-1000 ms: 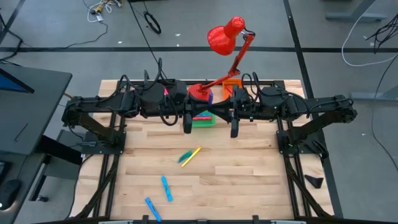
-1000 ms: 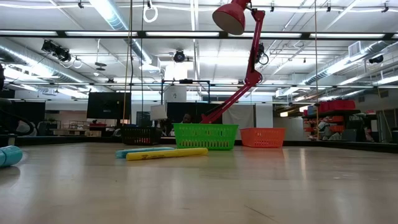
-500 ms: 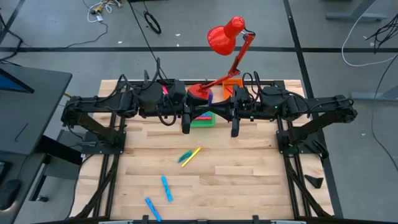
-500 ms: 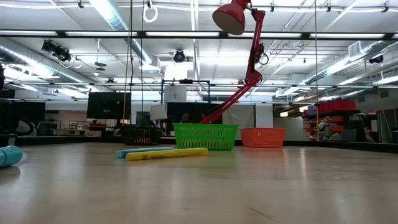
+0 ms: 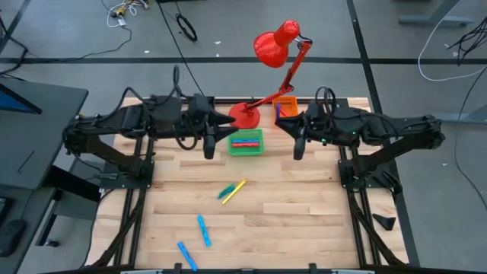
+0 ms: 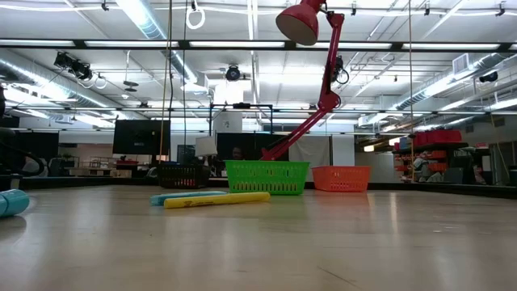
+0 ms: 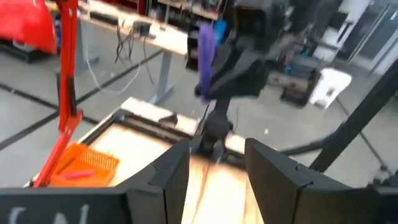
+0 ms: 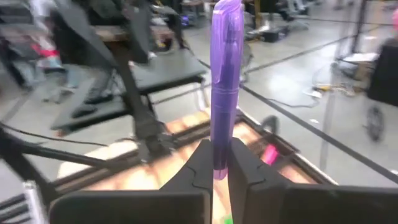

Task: Pick & Place Markers
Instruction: Put the small purple highlighter into the orange basket

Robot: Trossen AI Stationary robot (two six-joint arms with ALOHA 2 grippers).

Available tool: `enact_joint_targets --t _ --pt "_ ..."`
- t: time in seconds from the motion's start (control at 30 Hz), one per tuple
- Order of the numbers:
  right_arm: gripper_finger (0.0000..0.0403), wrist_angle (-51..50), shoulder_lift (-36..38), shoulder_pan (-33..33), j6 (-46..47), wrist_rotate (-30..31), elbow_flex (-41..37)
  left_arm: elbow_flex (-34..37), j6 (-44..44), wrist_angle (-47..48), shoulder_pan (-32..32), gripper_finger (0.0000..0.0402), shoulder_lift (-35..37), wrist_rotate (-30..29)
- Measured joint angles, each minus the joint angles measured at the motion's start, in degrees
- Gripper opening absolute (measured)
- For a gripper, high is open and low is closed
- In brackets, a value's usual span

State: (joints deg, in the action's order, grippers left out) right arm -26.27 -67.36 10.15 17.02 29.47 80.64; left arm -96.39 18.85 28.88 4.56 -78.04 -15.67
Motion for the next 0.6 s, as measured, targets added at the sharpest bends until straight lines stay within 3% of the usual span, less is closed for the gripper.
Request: enact_joint_targets --t 0.6 --pt "0.0013 -1.43 6.94 5.58 7.25 21.02 -10.58 0.05 0.43 1.39 0.17 0.0163 0.68 0.47"
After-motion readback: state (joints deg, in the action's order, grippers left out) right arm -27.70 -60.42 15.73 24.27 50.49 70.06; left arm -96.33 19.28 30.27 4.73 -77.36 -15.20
